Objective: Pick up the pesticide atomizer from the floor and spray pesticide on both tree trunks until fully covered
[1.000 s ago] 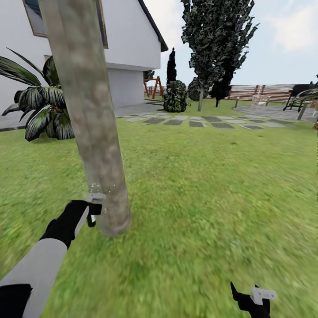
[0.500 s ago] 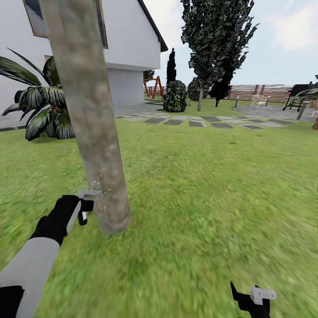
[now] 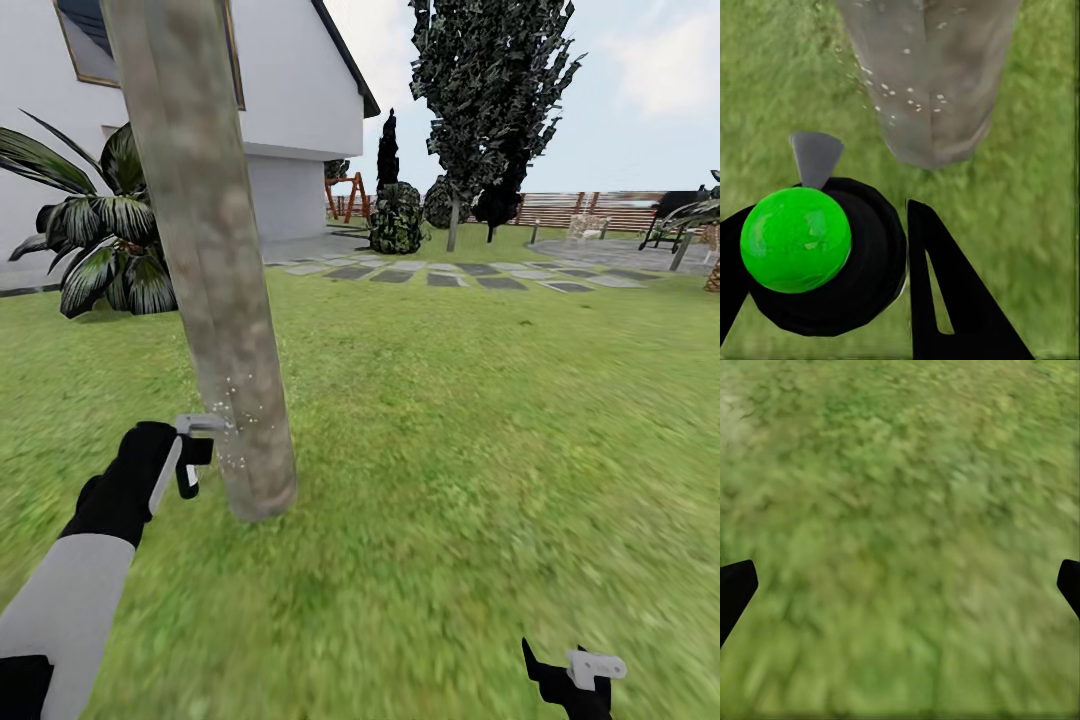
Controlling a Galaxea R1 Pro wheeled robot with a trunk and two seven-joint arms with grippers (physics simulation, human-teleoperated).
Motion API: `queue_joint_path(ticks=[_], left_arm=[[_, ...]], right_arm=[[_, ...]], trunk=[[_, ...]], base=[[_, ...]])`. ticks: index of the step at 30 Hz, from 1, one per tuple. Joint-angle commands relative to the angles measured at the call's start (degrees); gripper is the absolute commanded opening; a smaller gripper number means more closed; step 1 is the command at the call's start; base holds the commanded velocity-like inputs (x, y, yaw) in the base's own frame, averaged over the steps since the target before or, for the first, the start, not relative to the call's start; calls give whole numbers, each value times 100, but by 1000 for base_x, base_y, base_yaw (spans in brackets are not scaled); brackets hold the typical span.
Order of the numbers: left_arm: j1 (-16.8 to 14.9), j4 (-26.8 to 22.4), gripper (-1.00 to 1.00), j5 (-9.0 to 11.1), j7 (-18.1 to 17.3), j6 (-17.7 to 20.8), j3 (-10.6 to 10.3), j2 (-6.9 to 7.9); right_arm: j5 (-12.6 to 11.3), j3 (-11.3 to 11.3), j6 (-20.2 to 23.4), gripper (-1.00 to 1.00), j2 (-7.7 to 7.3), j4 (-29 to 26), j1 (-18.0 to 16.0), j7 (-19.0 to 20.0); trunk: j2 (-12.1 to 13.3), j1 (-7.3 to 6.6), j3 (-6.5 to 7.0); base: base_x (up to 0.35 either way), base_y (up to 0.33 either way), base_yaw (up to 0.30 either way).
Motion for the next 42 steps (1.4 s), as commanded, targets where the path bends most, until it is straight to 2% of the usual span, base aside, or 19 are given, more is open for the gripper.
queue_joint_path(ticks=[1,3,4,6,8,10,13,15,17,22,25,26,28,31,33,34,37,40,42], left_arm=[[-14,-5,-100,-16,-1,78,-16,-81],[-43,-9,-100,-45,13,153,-76,-414],[-51,-9,-100,-51,16,164,-101,-513],[-65,-9,-100,-63,19,172,-152,-582],[-82,5,-100,-73,20,176,-150,-516],[-84,24,-100,-75,20,174,-128,-356],[-106,64,-100,-67,12,174,-119,130],[-116,55,-100,-62,10,176,-119,238],[-108,7,-100,-39,5,183,-163,192],[-124,-91,-100,-48,11,193,-207,-393],[-187,-95,-100,-70,11,233,-205,-345],[-212,-92,-100,-73,11,240,-192,-253],[-241,-91,-100,-56,11,245,-160,125],[-245,-109,-100,-54,11,246,-92,243],[-244,-346,-100,-28,7,253,-96,179],[-242,-554,-100,-30,7,287,-108,-16],[-240,-735,-100,-64,11,312,-123,-405],[-249,-753,-100,-102,11,316,-146,-426],[-347,-713,-100,-116,11,317,-111,-241]], right_arm=[[0,0,0,100,0,0,0,0],[0,0,-2,100,1,0,0,0],[0,0,-2,100,1,0,0,0],[0,0,-3,100,0,0,0,0],[0,0,-2,100,1,0,0,0],[0,-1,-3,100,0,3,0,0],[0,-2,1,100,0,15,0,-7],[0,-1,3,100,0,17,0,-6],[0,-1,1,100,0,17,0,-3],[0,-5,1,100,0,18,0,-2],[0,-1,1,100,0,18,0,-2],[0,0,2,100,0,18,0,-1],[0,0,0,100,0,18,0,-2],[0,-2,-4,100,0,18,0,0],[0,-1,0,100,0,18,0,0],[0,0,2,100,0,18,0,0],[0,0,1,100,0,18,0,-2],[0,-2,3,100,0,18,0,-1],[0,0,1,100,0,18,0,0]], trunk=[[0,0,0],[0,0,0],[0,0,0],[0,0,0],[0,0,0],[0,0,0],[0,0,0],[0,0,0],[0,0,0],[0,0,0],[0,0,0],[0,0,0],[0,0,0],[0,0,0],[0,0,0],[0,0,0],[0,0,0],[0,0,0],[0,0,0]], base=[[0,0,0],[0,0,0],[0,0,0],[0,0,0],[0,0,0],[0,0,0],[0,0,0],[0,0,0],[0,0,0],[0,0,0],[0,0,0],[0,0,0],[0,0,0],[0,0,0],[0,0,0],[0,0,0],[0,0,0],[0,0,0],[0,0,0]])
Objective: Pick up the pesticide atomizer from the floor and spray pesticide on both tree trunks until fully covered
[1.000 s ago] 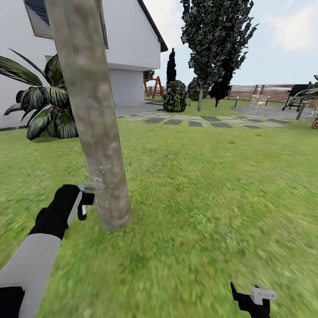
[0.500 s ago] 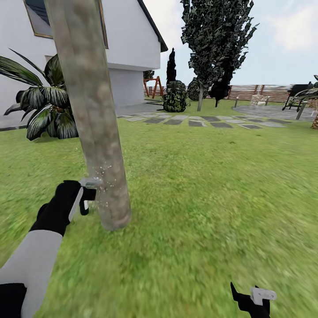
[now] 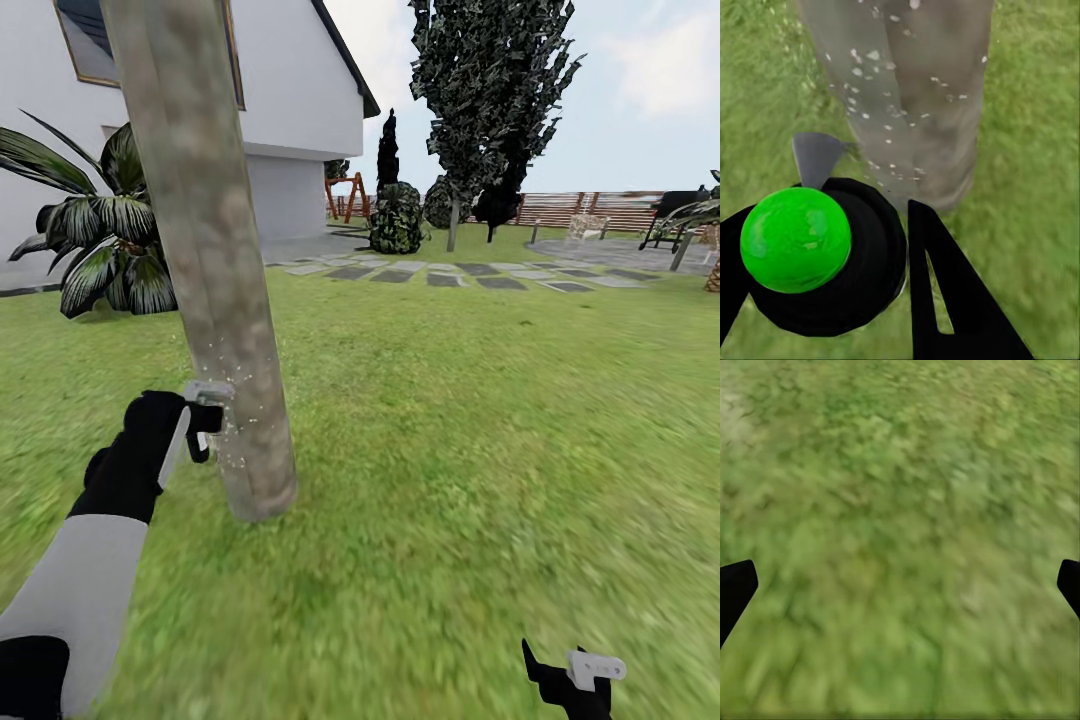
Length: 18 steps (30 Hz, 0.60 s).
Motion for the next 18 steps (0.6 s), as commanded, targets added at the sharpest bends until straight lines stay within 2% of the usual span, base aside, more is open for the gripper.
queue_joint_path(ticks=[1,3,5,7,9,10,12,13,14,17,18], left_arm=[[-54,28,-100,61,-1,1,8,205],[-80,40,-100,62,-1,6,66,399],[-76,-2,-100,71,-1,14,134,458],[-72,-36,-100,83,-1,16,121,397],[-74,-46,-100,84,-1,17,74,217],[-74,-49,-100,76,-1,17,43,-6],[-75,-50,-100,73,-1,17,32,-211],[-69,-49,-100,71,-1,17,29,-268],[-56,-42,-100,67,-1,17,24,-289],[-10,44,-100,58,6,7,73,-192],[1,61,-100,60,4,4,86,-94]], right_arm=[[0,0,1,100,0,0,0,0],[0,-1,2,100,0,0,0,-1],[0,-1,0,100,0,0,0,-1],[0,-1,-1,100,0,0,0,0],[0,0,-2,100,0,0,0,0],[0,0,0,100,0,0,0,0],[0,-1,1,100,0,0,0,0],[0,-1,1,100,0,0,0,0],[0,0,0,100,0,0,0,0],[-2,-1,0,100,0,0,0,0],[-3,-1,1,100,0,0,0,0]], trunk=[[0,0,0],[0,0,0],[0,0,0],[0,0,0],[0,0,0],[0,0,0],[0,0,0],[0,0,0],[0,0,0],[0,0,0],[0,0,0]], base=[[0,0,0],[0,0,0],[0,0,0],[0,0,0],[0,0,0],[0,0,0],[0,0,0],[0,0,0],[0,0,0],[0,0,0],[0,0,0]])
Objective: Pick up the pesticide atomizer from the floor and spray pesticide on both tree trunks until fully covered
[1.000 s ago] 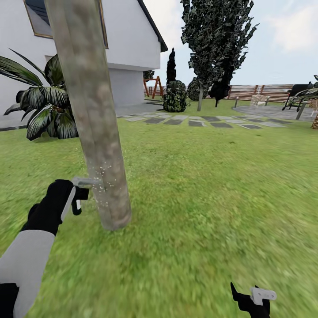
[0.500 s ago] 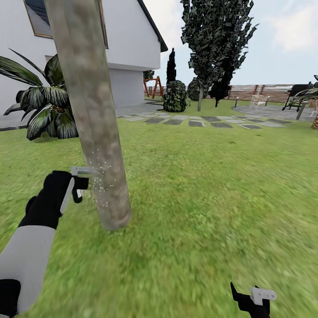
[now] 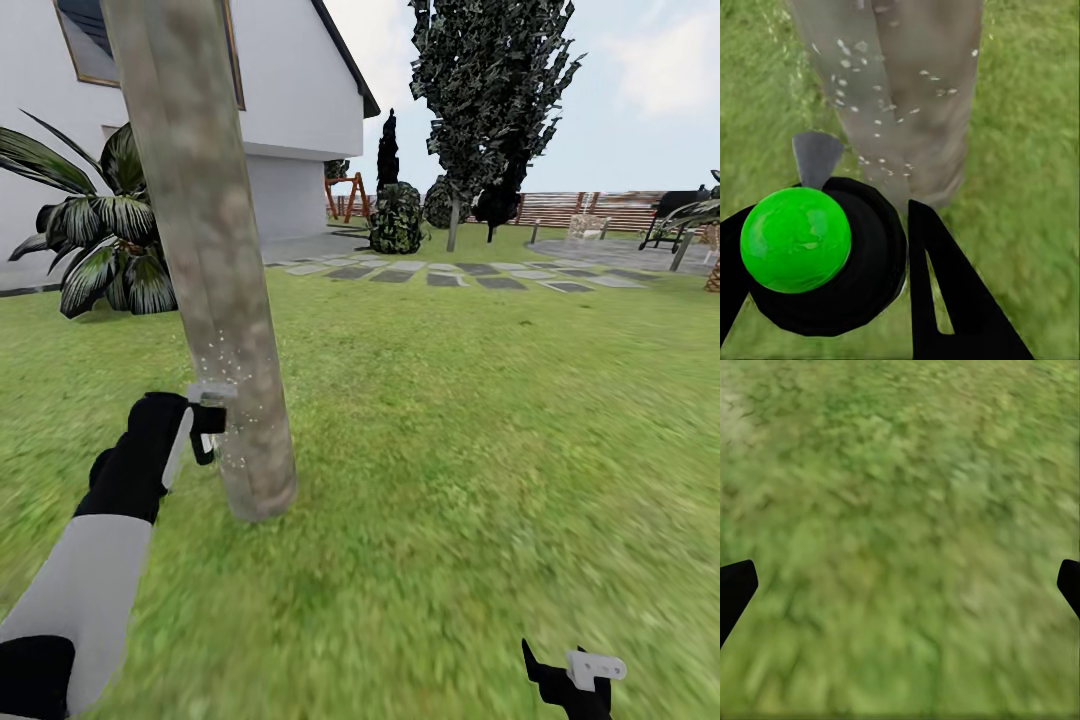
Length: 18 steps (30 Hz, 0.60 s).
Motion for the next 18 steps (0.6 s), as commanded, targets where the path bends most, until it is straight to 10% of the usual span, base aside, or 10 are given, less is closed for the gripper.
queue_joint_path(ticks=[1,5,14,18], left_arm=[[16,10,-100,51,-3,-7,6,155],[412,167,-100,43,19,-89,32,516],[1262,322,-100,66,558,-727,12,-22],[1303,1755,-100,222,1275,-2060,38,-70]], right_arm=[[1,0,-1,100,1,0,0,0],[2,0,0,100,0,0,0,0],[2,1,1,100,0,0,0,0],[4,1,0,100,3,8,0,0]], trunk=[[0,0,0],[0,0,0],[0,0,0],[0,0,0]], base=[[0,0,0],[0,0,0],[0,0,0],[0,0,0]])
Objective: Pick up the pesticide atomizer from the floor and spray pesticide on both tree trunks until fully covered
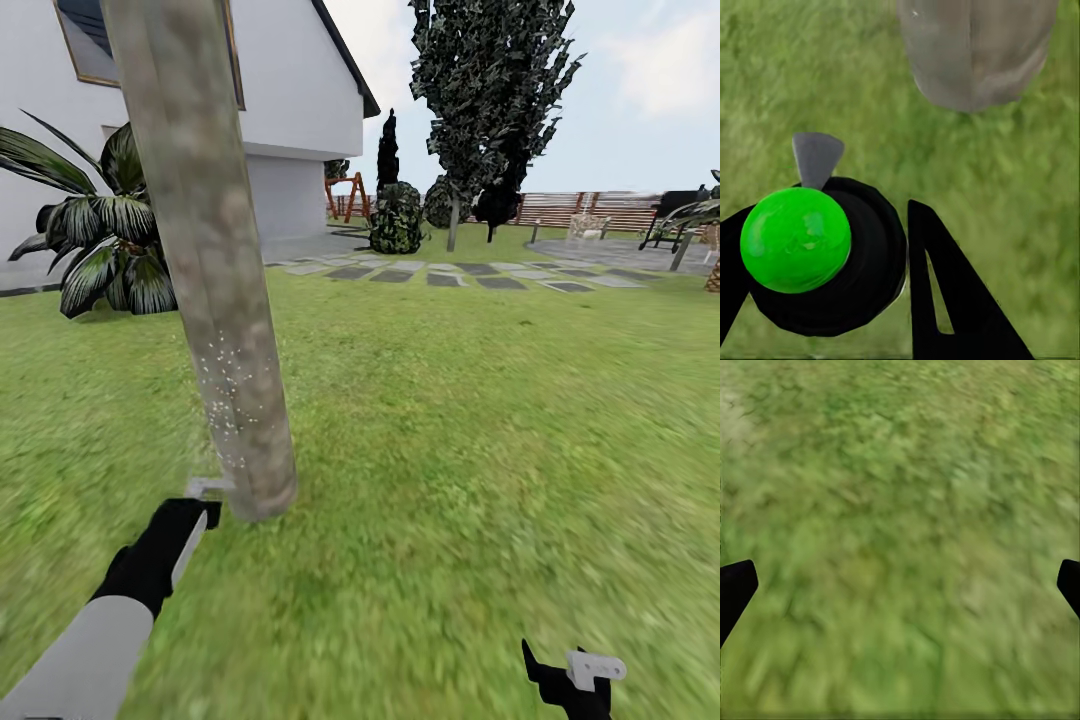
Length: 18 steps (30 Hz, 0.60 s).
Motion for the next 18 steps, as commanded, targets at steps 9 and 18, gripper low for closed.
queue_joint_path(ticks=[9,18], left_arm=[[-2,1540,-100,848,377,-1470,-15,-86],[-2,1818,-100,821,602,-2003,-33,-197]], right_arm=[[-1,-3,1,100,-3,-1,0,0],[-2,-1,0,100,-3,-8,0,0]], trunk=[[-1,-1,1],[-1,-1,1]], base=[[4,-76,0],[120,-266,1]])
